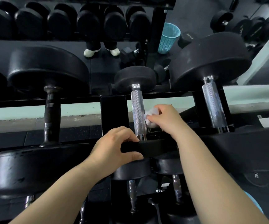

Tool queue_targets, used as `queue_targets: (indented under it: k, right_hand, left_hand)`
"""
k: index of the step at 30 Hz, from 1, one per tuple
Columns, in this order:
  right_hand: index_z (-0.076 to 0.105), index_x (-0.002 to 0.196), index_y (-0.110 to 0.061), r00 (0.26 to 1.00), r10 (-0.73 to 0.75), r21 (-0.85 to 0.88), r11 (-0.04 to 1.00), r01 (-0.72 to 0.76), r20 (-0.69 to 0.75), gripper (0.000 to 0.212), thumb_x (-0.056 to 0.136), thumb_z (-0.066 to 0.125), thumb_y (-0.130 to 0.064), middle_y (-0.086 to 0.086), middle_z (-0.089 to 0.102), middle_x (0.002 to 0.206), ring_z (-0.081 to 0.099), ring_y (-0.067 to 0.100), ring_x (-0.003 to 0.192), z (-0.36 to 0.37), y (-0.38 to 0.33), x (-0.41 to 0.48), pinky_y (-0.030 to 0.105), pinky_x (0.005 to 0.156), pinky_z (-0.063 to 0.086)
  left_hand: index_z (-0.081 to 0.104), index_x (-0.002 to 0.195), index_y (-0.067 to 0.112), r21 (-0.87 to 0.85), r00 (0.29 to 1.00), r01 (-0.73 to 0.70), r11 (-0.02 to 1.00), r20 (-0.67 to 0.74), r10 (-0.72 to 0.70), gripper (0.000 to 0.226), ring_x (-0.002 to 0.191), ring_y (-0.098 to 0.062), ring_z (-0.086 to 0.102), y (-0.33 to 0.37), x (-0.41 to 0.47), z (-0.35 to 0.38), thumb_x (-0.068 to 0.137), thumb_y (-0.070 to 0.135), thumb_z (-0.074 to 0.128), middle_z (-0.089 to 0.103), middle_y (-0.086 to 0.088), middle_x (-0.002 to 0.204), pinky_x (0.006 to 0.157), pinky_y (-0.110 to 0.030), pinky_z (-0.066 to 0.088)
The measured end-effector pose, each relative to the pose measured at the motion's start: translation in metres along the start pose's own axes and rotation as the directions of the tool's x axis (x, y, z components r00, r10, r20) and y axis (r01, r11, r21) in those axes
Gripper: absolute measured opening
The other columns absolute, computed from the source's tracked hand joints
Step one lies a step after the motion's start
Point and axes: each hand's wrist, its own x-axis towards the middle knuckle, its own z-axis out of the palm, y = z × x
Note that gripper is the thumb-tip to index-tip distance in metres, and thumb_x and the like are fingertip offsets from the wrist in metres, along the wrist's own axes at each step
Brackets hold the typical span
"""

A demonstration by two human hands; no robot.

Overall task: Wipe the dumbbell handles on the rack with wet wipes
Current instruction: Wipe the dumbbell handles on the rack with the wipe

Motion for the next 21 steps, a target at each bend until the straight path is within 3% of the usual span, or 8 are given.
queue_targets:
  k: [3, 4, 7, 10, 13, 16, 18, 21]
  right_hand:
    - [0.058, 0.085, -0.009, 0.996, -0.040, 0.021, 0.999, 0.042, -0.085, 0.003, 0.085, 0.056, -0.007, -0.002, 0.055, 0.080, 0.051, 0.009, 0.071, 0.000, -0.013, 0.013, 0.010, 0.058, 0.039]
    - [0.058, 0.092, -0.007, 0.986, -0.062, 0.045, 0.997, 0.070, -0.154, 0.008, 0.085, 0.055, -0.006, -0.001, 0.054, 0.082, 0.050, 0.010, 0.073, 0.003, -0.018, 0.020, 0.010, 0.058, 0.039]
    - [0.055, 0.088, -0.010, 0.962, -0.099, 0.099, 0.987, 0.128, -0.256, 0.006, 0.085, 0.053, -0.005, -0.006, 0.051, 0.073, 0.049, 0.012, 0.076, 0.012, -0.024, 0.024, 0.008, 0.055, 0.037]
    - [0.059, 0.091, -0.005, 0.982, -0.081, -0.015, 0.997, 0.079, -0.168, 0.007, 0.085, 0.055, -0.008, 0.001, 0.053, 0.080, 0.048, 0.015, 0.081, 0.009, -0.011, 0.006, 0.019, 0.059, 0.036]
    - [0.057, 0.073, -0.013, 0.999, -0.041, -0.069, 0.997, 0.042, 0.004, 0.012, 0.084, 0.058, -0.008, -0.002, 0.052, 0.069, 0.048, 0.016, 0.077, 0.000, 0.000, -0.015, 0.022, 0.059, 0.035]
    - [0.062, 0.094, -0.003, 0.997, -0.047, 0.034, 0.998, 0.049, -0.053, 0.014, 0.084, 0.060, -0.011, 0.002, 0.056, 0.083, 0.050, 0.015, 0.081, -0.005, -0.002, -0.025, 0.021, 0.064, 0.037]
    - [0.061, 0.100, -0.008, 0.994, -0.053, 0.158, 0.985, 0.068, -0.098, 0.017, 0.084, 0.060, -0.012, -0.005, 0.057, 0.085, 0.052, 0.011, 0.083, -0.008, -0.006, -0.032, 0.016, 0.068, 0.040]
    - [0.058, 0.085, -0.022, 0.993, -0.097, 0.240, 0.965, 0.109, -0.062, 0.011, 0.084, 0.060, -0.012, -0.012, 0.055, 0.078, 0.050, 0.000, 0.074, -0.008, -0.014, -0.043, -0.001, 0.055, 0.039]
  left_hand:
    - [0.042, 0.072, 0.043, 0.003, 1.000, 0.001, 1.000, -0.003, -0.001, 0.040, 0.083, 0.009, 0.044, 0.000, 0.001, 0.000, 0.065, 0.029, 0.078, 0.048, 0.023, 0.083, 0.075, -0.012, 0.036]
    - [0.042, 0.072, 0.043, 0.006, 1.000, 0.000, 1.000, -0.006, 0.000, 0.040, 0.083, 0.010, 0.044, 0.000, 0.001, 0.000, 0.065, 0.029, 0.078, 0.048, 0.023, 0.083, 0.075, -0.012, 0.036]
    - [0.041, 0.071, 0.044, 0.011, 1.000, -0.001, 1.000, -0.002, 0.001, 0.040, 0.082, 0.011, 0.043, 0.000, 0.001, -0.001, 0.065, 0.029, 0.078, 0.047, 0.023, 0.082, 0.073, -0.011, 0.035]
    - [0.040, 0.072, 0.044, 0.011, 1.000, -0.005, 1.000, -0.001, 0.005, 0.041, 0.081, 0.010, 0.043, 0.001, 0.001, -0.001, 0.066, 0.028, 0.078, 0.047, 0.023, 0.083, 0.077, -0.015, 0.038]
    - [0.039, 0.071, 0.043, 0.033, 1.000, 0.004, 0.999, 0.009, -0.004, 0.039, 0.084, 0.009, 0.043, 0.003, 0.000, -0.001, 0.067, 0.031, 0.076, 0.047, 0.023, 0.084, 0.080, -0.016, 0.039]
    - [0.039, 0.073, 0.044, 0.051, 1.000, 0.009, 0.999, 0.018, -0.010, 0.038, 0.084, 0.009, 0.043, 0.004, -0.002, -0.002, 0.068, 0.032, 0.075, 0.047, 0.024, 0.086, 0.080, -0.015, 0.039]
    - [0.039, 0.080, 0.044, 0.035, 1.000, 0.022, 0.999, 0.007, -0.023, 0.039, 0.086, 0.012, 0.042, 0.005, -0.003, -0.002, 0.070, 0.031, 0.074, 0.044, 0.028, 0.090, 0.080, -0.012, 0.038]
    - [0.042, 0.100, 0.042, -0.159, 0.978, 0.052, 0.986, -0.194, -0.083, 0.038, 0.096, 0.007, 0.045, 0.009, 0.001, -0.009, 0.077, 0.025, 0.068, 0.043, 0.027, 0.100, 0.084, -0.011, 0.036]
